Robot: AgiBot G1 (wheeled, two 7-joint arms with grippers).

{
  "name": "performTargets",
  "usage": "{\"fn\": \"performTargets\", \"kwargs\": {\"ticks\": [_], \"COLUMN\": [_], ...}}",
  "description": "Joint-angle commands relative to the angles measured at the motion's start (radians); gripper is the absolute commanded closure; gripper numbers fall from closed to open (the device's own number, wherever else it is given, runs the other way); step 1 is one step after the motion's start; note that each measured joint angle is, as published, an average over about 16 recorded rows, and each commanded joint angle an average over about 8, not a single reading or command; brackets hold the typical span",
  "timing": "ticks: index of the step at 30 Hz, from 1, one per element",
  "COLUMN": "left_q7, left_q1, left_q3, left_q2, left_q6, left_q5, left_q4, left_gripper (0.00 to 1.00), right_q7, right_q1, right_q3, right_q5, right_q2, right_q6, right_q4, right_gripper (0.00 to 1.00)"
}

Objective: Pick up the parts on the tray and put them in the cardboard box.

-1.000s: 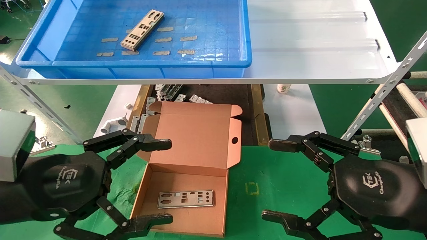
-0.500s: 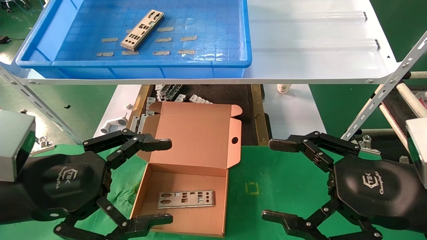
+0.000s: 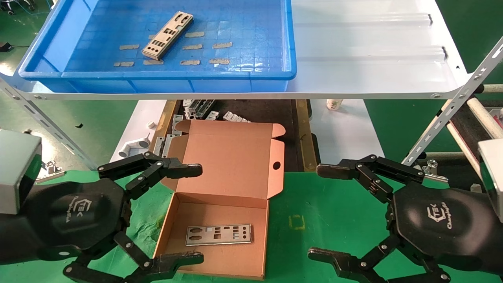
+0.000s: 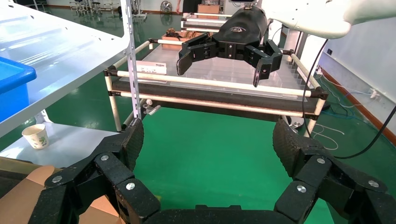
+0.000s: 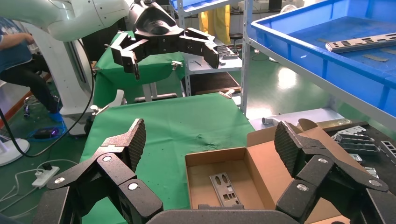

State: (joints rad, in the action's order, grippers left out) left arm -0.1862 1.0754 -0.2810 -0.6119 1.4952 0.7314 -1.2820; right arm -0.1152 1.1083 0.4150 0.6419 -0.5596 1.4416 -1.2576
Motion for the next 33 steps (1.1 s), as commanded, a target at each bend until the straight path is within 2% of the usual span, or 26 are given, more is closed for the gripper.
{"fn": "performTargets", "kwargs": {"ticks": [1, 33], "left_q7": [0.000, 0.000], "left_q1": [0.000, 0.000], "left_q3": [0.000, 0.000], "left_q2": [0.000, 0.000], "left_q6": [0.000, 0.000], "left_q5": [0.000, 0.000], "left_q4": [0.000, 0.000], "left_gripper": [0.00, 0.00], "right_q7": [0.000, 0.000], "right_q1": [0.000, 0.000], "right_q3": [0.000, 0.000], "right_q5": [0.000, 0.000], "right_q2": [0.000, 0.000], "right_q6": [0.000, 0.000], "right_q4": [0.000, 0.000], "right_gripper": [0.00, 0.00]}}
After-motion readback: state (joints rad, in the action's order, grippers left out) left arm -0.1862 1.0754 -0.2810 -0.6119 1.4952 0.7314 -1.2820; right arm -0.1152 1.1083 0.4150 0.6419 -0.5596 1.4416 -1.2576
